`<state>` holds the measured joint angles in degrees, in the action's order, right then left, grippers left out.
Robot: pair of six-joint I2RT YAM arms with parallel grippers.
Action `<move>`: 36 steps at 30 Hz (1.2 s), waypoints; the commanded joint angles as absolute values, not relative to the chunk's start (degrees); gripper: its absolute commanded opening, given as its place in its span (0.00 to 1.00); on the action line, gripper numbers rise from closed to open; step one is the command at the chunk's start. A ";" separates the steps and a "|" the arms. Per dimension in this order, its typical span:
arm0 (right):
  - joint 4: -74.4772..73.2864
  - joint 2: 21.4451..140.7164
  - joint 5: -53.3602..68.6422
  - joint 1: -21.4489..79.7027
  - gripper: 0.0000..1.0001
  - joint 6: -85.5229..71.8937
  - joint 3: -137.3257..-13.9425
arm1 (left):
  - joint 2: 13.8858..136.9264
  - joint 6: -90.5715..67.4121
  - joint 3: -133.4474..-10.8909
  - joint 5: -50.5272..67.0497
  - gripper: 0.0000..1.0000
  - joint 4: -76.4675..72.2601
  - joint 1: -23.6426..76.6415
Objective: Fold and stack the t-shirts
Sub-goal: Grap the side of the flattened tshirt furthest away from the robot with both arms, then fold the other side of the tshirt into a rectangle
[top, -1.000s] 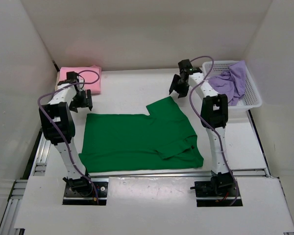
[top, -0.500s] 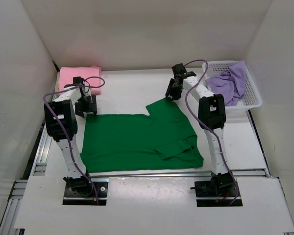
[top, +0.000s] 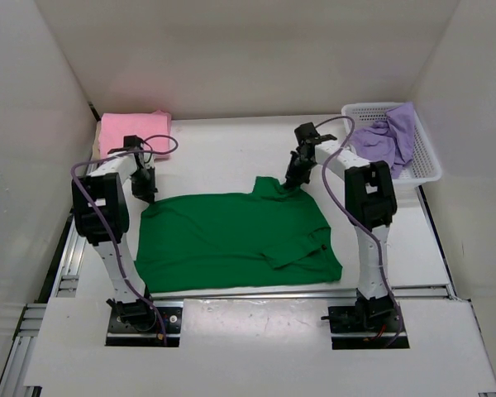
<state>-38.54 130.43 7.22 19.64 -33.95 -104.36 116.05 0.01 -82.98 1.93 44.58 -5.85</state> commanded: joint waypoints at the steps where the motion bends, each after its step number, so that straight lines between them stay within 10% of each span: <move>1: -36.76 118.68 11.95 19.95 0.00 -32.70 -93.98 | 109.26 0.00 -79.20 -0.26 0.10 45.70 -5.19; 14: -33.84 76.23 10.81 19.95 0.00 -34.45 -54.42 | 84.47 0.00 -61.62 -9.84 0.10 45.70 -2.81; 29: -33.14 69.79 8.61 17.58 0.00 -34.45 -43.42 | 81.39 0.00 -50.10 -11.34 0.12 44.56 -1.76; 36: -31.46 71.80 10.72 17.58 0.00 -34.98 -41.66 | 79.81 0.00 -47.20 -12.48 0.32 45.08 -1.76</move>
<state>-33.08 71.00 9.93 17.96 -34.50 -42.06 83.44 0.08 -48.29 -10.46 45.21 -1.87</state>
